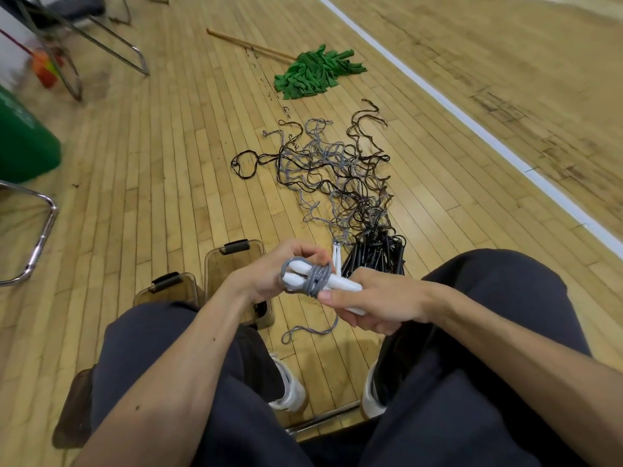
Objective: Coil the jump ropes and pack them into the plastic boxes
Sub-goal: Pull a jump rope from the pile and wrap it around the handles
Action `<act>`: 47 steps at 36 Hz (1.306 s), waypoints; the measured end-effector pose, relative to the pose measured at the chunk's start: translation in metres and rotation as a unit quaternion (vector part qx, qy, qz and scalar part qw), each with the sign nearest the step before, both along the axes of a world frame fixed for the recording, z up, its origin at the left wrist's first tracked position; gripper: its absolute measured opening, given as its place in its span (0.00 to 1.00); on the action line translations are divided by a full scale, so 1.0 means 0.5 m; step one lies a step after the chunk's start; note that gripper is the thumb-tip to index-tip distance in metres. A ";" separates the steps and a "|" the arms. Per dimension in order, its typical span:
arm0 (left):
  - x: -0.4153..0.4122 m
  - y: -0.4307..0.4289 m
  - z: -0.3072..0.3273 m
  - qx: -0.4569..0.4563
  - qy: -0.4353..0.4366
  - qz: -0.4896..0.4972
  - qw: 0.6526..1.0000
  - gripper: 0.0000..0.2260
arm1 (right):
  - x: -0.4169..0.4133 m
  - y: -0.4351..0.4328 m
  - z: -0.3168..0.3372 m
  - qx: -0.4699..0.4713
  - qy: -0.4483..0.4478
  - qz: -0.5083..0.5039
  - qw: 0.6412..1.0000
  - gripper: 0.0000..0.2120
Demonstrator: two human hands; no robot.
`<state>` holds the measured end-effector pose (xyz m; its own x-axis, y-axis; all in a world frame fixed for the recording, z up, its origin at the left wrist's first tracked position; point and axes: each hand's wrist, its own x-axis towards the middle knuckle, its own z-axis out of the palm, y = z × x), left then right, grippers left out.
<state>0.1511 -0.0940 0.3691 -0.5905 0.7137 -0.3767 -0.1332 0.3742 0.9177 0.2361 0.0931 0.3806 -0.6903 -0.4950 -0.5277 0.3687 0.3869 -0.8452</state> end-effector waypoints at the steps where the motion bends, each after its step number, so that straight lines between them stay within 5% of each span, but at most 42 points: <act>1: 0.001 0.002 -0.001 0.002 -0.001 0.002 1.000 0.09 | -0.001 0.000 -0.001 -0.008 0.009 -0.016 1.000 0.26; 12: 0.016 0.030 -0.002 0.006 -0.086 0.136 0.987 0.14 | -0.016 0.006 -0.004 -0.098 0.048 -0.152 0.982 0.16; 29: 0.020 0.042 -0.006 -0.009 -0.086 0.046 0.995 0.20 | -0.049 0.027 -0.016 -0.032 0.059 -0.273 0.960 0.09; 39: 0.024 0.028 -0.013 -0.128 0.152 0.032 0.979 0.14 | -0.065 0.023 -0.046 0.078 0.052 -0.285 0.954 0.09; 47: 0.020 0.003 -0.004 -0.216 0.402 -0.061 0.888 0.15 | -0.057 0.014 -0.058 0.122 0.002 -0.185 0.975 0.12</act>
